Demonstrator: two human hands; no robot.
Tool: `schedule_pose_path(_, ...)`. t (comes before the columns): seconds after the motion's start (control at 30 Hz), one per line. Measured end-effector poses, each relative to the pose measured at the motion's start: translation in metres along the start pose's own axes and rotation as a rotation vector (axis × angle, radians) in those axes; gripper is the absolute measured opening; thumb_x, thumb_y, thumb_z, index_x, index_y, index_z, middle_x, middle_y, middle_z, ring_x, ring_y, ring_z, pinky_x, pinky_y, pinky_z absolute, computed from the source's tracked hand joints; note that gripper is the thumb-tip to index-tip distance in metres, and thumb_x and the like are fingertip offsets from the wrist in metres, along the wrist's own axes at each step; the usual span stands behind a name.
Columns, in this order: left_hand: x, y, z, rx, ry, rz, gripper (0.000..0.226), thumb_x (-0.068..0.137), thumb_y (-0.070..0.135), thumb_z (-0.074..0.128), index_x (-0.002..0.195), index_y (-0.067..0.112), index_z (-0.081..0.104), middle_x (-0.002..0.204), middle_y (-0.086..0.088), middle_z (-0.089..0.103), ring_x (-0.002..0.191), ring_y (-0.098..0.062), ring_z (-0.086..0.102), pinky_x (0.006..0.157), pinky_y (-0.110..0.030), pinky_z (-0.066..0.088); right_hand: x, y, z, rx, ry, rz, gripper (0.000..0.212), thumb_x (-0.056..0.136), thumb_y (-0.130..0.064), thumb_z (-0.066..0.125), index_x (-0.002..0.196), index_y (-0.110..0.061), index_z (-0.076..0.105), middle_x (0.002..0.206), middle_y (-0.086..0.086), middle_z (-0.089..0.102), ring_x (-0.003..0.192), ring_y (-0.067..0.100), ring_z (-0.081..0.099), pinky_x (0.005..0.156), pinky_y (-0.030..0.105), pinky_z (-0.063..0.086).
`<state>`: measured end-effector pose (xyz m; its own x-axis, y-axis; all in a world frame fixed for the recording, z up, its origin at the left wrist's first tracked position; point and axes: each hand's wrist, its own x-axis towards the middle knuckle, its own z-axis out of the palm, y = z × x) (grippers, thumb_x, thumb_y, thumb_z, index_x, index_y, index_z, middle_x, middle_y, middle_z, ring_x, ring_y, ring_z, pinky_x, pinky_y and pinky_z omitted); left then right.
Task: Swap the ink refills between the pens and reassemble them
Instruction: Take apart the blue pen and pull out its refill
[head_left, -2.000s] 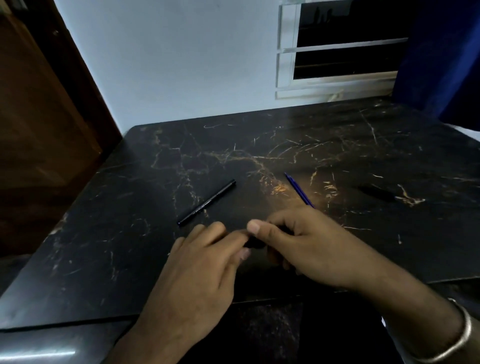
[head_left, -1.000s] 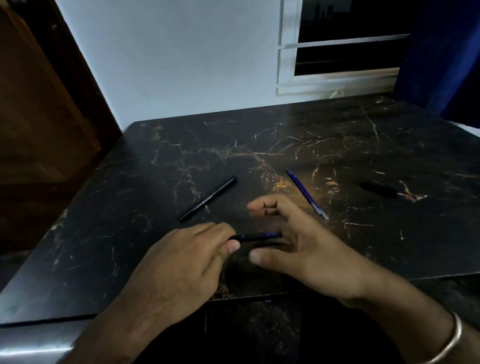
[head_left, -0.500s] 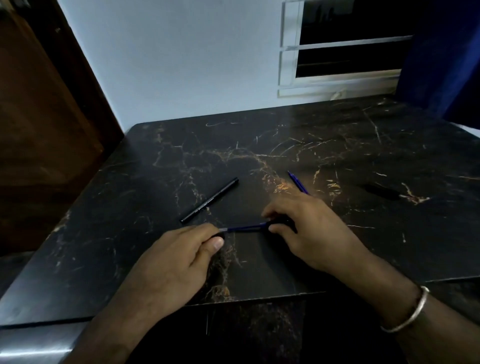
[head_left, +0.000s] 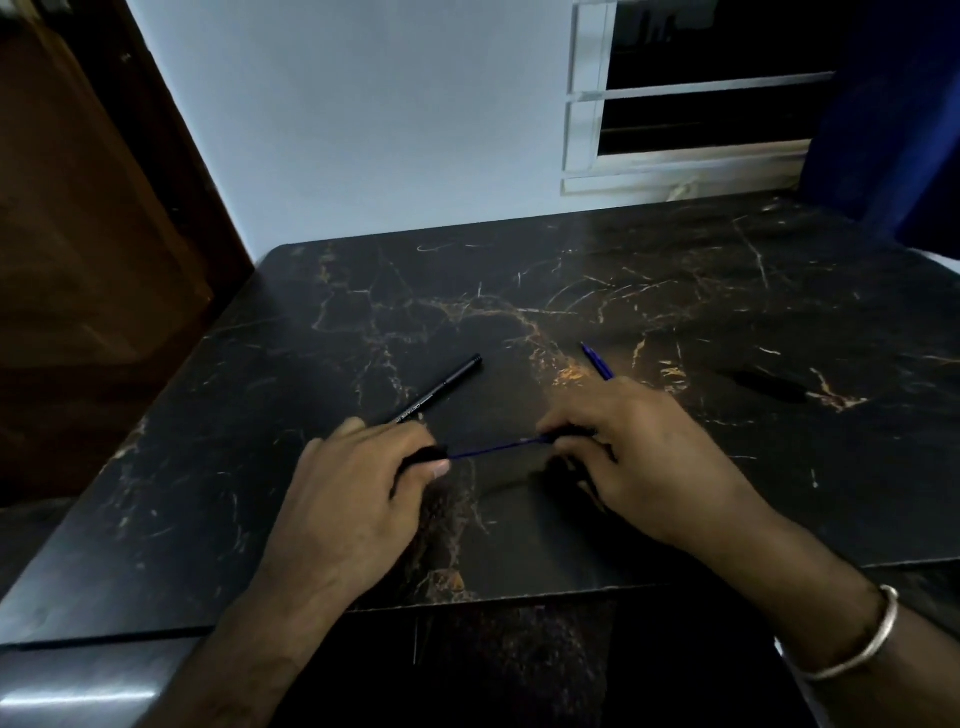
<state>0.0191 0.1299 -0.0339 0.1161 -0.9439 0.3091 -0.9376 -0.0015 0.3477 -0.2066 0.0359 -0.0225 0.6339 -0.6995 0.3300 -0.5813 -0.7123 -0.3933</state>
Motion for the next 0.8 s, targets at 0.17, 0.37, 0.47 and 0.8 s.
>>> schedule_pose_path(0.17, -0.007, -0.020, -0.003, -0.080, 0.036, -0.091, 0.011, 0.088, 0.035, 0.061, 0.081, 0.030, 0.066, 0.075, 0.011, 0.061, 0.076, -0.010, 0.057, 0.071, -0.041, 0.051, 0.000, 0.014, -0.004, -0.143, -0.062, 0.139, 0.020, 0.094, -0.028, 0.061, 0.112, -0.035, 0.067, 0.111, -0.017, 0.062, 0.112, 0.008, 0.051, 0.097, 0.029, 0.042)
schedule_pose_path(0.37, -0.004, 0.009, 0.008, -0.199, 0.035, 0.045, 0.013, 0.086, 0.041, 0.061, 0.090, 0.032, 0.070, 0.088, 0.017, 0.060, 0.081, -0.004, 0.061, 0.069, -0.022, 0.049, 0.001, -0.019, 0.005, -0.017, -0.040, -0.095, 0.042, 0.091, -0.025, 0.066, 0.132, -0.028, 0.060, 0.122, -0.010, 0.065, 0.117, 0.011, 0.052, 0.100, 0.029, 0.043)
schedule_pose_path(0.47, 0.002, 0.015, 0.010, -0.245, 0.052, 0.033, 0.037, 0.084, 0.059, 0.049, 0.111, 0.041, 0.065, 0.104, 0.026, 0.053, 0.101, 0.007, 0.055, 0.069, -0.006, 0.043, 0.001, -0.013, 0.000, -0.082, 0.014, -0.095, 0.029, 0.092, -0.011, 0.062, 0.117, -0.020, 0.073, 0.104, 0.000, 0.073, 0.101, 0.020, 0.061, 0.086, 0.039, 0.052)
schedule_pose_path(0.8, -0.004, 0.005, 0.017, -0.230, -0.027, -0.065, 0.050, 0.083, 0.065, 0.040, 0.121, 0.041, 0.061, 0.108, 0.025, 0.052, 0.099, 0.010, 0.054, 0.067, -0.006, 0.039, -0.002, 0.139, -0.094, -0.150, 0.062, 0.877, 0.021, 0.094, -0.025, 0.061, 0.114, -0.022, 0.069, 0.092, 0.000, 0.055, 0.074, 0.014, 0.050, 0.071, 0.040, 0.044)
